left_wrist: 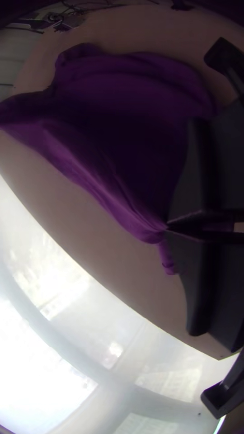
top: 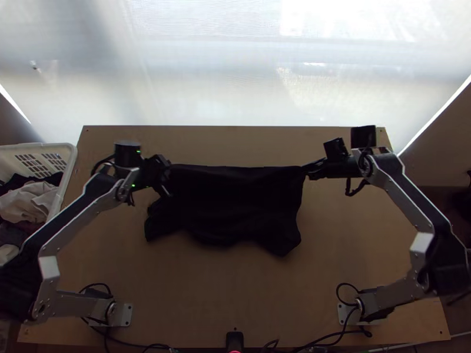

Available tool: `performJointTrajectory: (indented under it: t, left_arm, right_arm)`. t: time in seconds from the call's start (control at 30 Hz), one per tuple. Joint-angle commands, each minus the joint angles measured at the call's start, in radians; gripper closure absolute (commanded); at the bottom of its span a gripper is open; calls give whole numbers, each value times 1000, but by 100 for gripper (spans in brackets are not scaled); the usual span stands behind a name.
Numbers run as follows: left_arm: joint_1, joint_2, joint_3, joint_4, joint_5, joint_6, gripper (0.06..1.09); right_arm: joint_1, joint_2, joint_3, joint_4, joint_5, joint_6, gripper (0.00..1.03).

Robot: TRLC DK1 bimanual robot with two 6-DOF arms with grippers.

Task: Fold the t-shirt

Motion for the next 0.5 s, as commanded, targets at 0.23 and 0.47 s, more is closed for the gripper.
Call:
performJointTrajectory:
  t: [0.23,0.47]
  left_arm:
    - [-73,197,53,101,-52,-5,105]
    - [-67,198,61,101,-50,-18,105]
  right_arm:
    - [-2,333,44,77,64,58,54]
    - [-28,261,35,8,70,47,6]
